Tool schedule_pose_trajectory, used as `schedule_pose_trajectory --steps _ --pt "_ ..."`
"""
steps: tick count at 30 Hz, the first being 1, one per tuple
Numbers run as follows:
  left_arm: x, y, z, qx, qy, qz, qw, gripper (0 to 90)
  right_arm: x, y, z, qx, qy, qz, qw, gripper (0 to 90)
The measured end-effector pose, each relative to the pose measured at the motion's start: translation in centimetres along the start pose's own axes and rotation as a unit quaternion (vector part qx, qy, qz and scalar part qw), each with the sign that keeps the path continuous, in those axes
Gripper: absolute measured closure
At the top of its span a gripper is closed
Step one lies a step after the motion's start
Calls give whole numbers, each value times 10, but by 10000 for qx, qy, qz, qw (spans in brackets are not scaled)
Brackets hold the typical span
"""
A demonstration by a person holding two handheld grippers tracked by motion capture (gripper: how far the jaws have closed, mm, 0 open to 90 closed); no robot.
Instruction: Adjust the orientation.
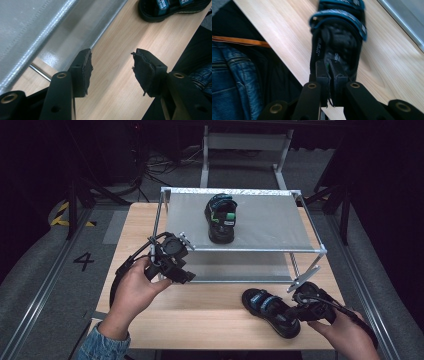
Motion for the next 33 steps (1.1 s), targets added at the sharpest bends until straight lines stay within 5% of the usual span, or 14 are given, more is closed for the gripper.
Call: schedule_pose_trajectory --steps 10,17,26,33 --pt "7 1 -2 -34 110 -5 9999 487 23 -22 25 -478 -389 -26 9981 868" --pt "14 8 -2 -200 245 -7 9995 487 29 -24 22 -535 -248 50 9982 886" --pt "25 25 2 -466 344 45 9983 479 16 -26 12 -752 253 -245 9965 505" --pt "29 41 10 -674 179 203 9974 470 26 -30 -7 -657 441 -148 9968 433"
Point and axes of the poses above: each handheld gripper's, and its own axes: x roughly forward along the jaws, y roughly out of its underside, z roughly to its left, the point moved 7 cm from there along x, roughly forward along the jaws, and after that the axes turned 14 degrees about -y, right-handed, at the moved point
